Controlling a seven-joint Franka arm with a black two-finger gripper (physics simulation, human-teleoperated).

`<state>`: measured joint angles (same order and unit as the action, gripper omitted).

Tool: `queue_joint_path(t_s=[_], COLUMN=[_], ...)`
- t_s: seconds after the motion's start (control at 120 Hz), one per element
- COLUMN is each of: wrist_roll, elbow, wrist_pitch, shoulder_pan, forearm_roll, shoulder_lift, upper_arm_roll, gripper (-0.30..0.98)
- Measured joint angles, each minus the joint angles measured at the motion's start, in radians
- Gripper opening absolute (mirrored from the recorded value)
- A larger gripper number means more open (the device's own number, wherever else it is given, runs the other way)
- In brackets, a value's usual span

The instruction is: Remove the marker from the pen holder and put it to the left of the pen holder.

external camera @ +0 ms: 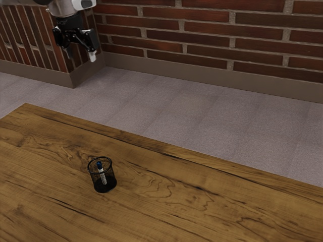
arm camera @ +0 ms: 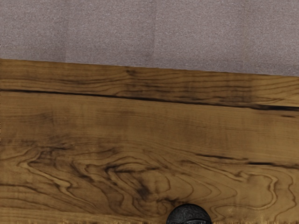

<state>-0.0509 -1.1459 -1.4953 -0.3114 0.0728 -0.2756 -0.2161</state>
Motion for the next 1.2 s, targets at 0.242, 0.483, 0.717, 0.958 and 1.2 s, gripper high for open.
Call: queue_joint_path(t_s=[0.242, 0.483, 0.717, 0.958, 1.2], wrist_roll=[-0.035, -0.043, -0.065, -0.094, -0.119], elbow=[0.018, -0.079, -0.612, -0.867, -1.026], wrist_pitch=[-0.019, -0.153, -0.415, -0.489, -0.555], shoulder_pan=[0.116, 0.265, 0.363, 0.374, 0.375], forearm_roll=[0.037, 0.052, 0.147, 0.175, 0.214], shoulder_lift=[-0.03, -0.231, -0.034, 0.087, 0.195], upper_arm_roll=[-0.023, -0.024, 0.079, 0.145, 0.148], gripper=[0.69, 0.69, 0.69, 0.69, 0.68])
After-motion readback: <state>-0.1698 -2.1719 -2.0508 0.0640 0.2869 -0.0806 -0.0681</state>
